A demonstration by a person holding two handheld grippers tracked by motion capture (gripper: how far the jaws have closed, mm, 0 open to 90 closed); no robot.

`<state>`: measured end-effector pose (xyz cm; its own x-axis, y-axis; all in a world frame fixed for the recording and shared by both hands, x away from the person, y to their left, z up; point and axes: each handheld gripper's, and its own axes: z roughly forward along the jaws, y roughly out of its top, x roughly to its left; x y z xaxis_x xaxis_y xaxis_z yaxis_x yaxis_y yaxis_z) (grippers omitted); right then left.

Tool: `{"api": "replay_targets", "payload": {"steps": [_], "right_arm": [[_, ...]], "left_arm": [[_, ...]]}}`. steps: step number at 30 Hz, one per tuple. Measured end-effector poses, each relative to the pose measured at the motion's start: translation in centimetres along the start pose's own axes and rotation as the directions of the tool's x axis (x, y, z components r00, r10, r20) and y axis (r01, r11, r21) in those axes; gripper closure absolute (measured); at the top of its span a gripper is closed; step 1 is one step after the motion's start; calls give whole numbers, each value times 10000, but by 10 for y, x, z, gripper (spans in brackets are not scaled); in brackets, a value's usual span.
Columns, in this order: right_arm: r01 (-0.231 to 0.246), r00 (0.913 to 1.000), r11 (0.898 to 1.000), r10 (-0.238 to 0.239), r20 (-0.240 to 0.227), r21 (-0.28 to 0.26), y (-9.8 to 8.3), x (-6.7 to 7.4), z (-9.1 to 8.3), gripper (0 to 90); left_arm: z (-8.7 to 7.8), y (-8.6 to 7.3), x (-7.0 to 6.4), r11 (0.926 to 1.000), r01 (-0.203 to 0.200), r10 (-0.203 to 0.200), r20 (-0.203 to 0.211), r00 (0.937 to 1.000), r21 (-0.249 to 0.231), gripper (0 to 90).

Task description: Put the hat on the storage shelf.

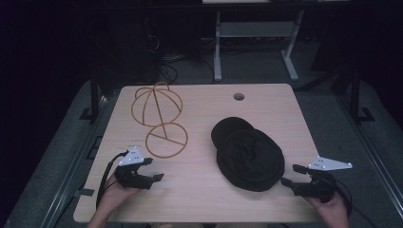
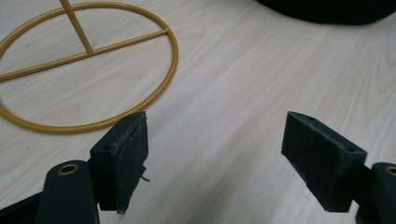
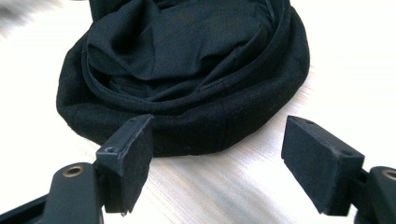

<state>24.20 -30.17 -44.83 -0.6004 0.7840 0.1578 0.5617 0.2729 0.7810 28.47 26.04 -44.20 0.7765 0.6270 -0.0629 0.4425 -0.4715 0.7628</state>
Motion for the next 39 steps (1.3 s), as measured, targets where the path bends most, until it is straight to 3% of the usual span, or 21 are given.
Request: {"api": "replay_targets", "payload": {"steps": [10, 18, 39], "right_arm": [[113, 9999, 9999, -113, 39, -23, 1, 2, 0, 243], [220, 9997, 9998, -219, 89, -28, 3, 7, -2, 238], [127, 9999, 9996, -126, 69, -246, 4, 6, -5, 223]], "left_arm": [[-2, 0, -4, 9998, -161, 160, 23, 9999, 136, 225], [-3, 7, -10, 9994, -332, 332, 81, 9994, -31, 198], [8, 51, -34, 9939, -998, 1037, 894, 9906, -469, 183]]}}
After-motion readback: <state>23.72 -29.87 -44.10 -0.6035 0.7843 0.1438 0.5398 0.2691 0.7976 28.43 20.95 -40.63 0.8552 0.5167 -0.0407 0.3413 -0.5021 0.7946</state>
